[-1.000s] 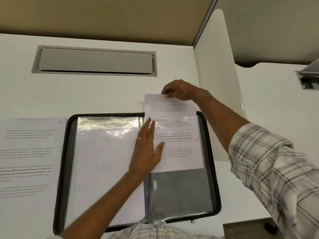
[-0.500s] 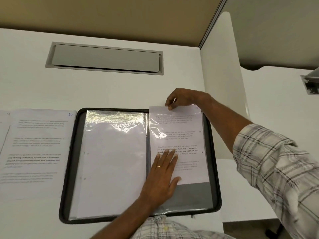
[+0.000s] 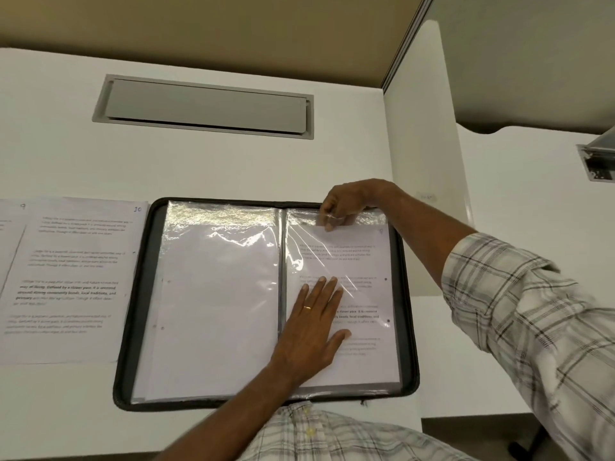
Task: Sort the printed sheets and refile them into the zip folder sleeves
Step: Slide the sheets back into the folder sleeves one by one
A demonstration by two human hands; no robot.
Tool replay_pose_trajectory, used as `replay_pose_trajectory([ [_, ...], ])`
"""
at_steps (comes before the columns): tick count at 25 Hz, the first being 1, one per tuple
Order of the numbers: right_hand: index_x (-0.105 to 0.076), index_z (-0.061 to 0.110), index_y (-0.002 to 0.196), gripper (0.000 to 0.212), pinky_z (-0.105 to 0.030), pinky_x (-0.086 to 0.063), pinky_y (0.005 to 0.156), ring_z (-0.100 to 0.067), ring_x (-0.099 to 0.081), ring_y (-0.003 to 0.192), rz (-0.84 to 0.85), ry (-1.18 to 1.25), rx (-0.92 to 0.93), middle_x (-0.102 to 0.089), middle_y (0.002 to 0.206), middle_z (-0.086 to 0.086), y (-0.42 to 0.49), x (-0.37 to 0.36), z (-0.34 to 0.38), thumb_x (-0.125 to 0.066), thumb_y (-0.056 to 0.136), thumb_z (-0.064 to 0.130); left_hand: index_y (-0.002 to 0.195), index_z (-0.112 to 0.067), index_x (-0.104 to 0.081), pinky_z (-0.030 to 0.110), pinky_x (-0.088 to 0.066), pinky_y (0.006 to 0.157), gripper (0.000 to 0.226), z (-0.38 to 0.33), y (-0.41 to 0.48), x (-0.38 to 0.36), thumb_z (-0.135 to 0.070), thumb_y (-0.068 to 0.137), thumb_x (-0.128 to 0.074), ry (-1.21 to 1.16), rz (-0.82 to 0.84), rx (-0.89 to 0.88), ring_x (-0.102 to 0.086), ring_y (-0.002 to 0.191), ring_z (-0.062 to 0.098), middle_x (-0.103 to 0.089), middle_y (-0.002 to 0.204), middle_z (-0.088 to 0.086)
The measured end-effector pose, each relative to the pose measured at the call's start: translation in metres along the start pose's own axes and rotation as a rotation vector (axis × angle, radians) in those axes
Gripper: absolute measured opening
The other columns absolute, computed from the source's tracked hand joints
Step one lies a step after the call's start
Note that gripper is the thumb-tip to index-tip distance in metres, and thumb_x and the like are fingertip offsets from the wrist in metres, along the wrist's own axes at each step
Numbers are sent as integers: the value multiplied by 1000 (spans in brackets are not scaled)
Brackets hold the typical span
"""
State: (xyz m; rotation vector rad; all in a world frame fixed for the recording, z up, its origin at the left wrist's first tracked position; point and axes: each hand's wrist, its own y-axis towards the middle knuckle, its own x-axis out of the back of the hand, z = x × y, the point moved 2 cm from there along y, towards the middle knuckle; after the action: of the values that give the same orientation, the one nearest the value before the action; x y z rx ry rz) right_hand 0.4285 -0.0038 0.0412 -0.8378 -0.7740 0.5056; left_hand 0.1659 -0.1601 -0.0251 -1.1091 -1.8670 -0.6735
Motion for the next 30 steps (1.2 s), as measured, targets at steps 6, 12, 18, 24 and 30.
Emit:
replay_pose_trajectory([
  [6, -69, 15, 109, 43, -45, -48, 100, -25, -65, 101, -248, -188, -140, -71, 99, 2, -22, -4, -1, -44, 106, 50, 164, -14, -19, 51, -12, 129, 74, -5, 4, -11, -57, 106, -36, 65, 53, 41, 1, 160, 22, -7, 173, 7],
  [12, -65, 20, 112, 52, -40, -48, 86, -24, -48, 113, -522, -256, -129, -53, 116, -5, -67, -39, -18, -81, 78, 56, 165, -14, -18, 52, -10, 128, 75, -2, 4, -15, -59, 106, -32, 90, 60, 32, 3, 160, 22, -6, 173, 7],
  [18, -44, 17, 132, 61, -34, -51, 73, -25, -66, 93, -528, 18, -192, -65, 98, -5, -88, -51, -37, -81, 84, 24, 162, -15, -29, 49, -19, 128, 67, 1, 1, -6, -49, 107, -46, -203, -66, 13, -10, 160, 18, -18, 172, 4],
  [24, -56, 9, 134, 47, -28, -60, 73, -23, -69, 97, -366, 793, 139, -67, 115, -13, -116, -59, 17, -75, 92, 13, 155, -29, -42, 46, -45, 115, 55, 15, -13, 57, -50, 105, -50, -831, -157, 341, -46, 142, 9, -49, 155, -5],
  [30, -40, 12, 149, 48, -40, -56, 100, -26, -70, 114, -361, 1142, 444, -68, 130, -9, -108, -71, 105, -55, 105, 24, 154, -32, -43, 33, -60, 93, 87, 24, -23, 166, -78, 81, -57, -1097, -153, 429, -63, 122, 5, -55, 149, -11],
])
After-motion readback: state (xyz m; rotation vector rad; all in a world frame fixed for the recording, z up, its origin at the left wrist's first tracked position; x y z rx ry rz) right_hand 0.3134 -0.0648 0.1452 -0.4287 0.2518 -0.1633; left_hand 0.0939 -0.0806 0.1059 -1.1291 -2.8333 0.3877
